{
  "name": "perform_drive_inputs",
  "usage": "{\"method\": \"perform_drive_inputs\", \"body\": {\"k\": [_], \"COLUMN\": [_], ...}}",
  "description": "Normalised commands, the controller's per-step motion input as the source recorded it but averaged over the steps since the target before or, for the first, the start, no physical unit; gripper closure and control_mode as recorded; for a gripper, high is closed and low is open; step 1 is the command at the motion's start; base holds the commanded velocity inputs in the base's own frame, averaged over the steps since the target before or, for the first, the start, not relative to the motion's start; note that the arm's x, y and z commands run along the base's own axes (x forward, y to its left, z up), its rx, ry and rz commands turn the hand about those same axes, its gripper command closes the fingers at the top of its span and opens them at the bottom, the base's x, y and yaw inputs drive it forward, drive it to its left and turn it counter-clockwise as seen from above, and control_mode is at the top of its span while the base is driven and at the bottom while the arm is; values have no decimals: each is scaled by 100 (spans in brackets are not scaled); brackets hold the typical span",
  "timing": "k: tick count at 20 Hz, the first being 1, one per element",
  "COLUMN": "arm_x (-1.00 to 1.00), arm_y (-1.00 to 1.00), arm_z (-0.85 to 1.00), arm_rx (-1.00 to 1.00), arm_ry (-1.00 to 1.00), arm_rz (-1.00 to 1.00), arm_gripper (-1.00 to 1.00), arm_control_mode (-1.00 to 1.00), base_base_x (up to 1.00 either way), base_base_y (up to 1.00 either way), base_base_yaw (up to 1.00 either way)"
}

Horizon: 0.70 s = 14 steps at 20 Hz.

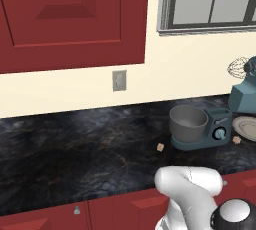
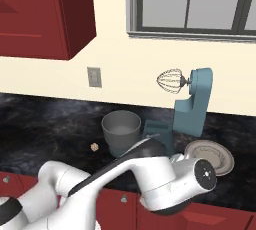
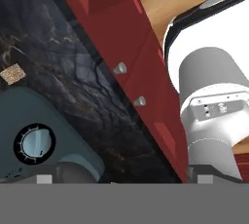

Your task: Add butter and sugar cubes to the stand mixer bowl and then turn on the stand mixer to begin making frosting.

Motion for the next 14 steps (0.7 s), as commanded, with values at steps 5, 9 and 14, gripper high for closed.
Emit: {"method": "perform_drive_inputs", "body": {"k": [5,9,14], "arm_x": [54,43,11], "arm_y": [0,0,-9], "arm_z": [-25,-23,-12], "arm_rx": [9,9,7], "arm_ry": [-2,-4,-9], "arm_rz": [22,18,10], "arm_gripper": [-100,-100,-100], "arm_control_mode": [-100,-100,-100], "base_base_x": [0,0,0], "base_base_y": [0,0,0], "base_base_yaw": [0,0,0]}}
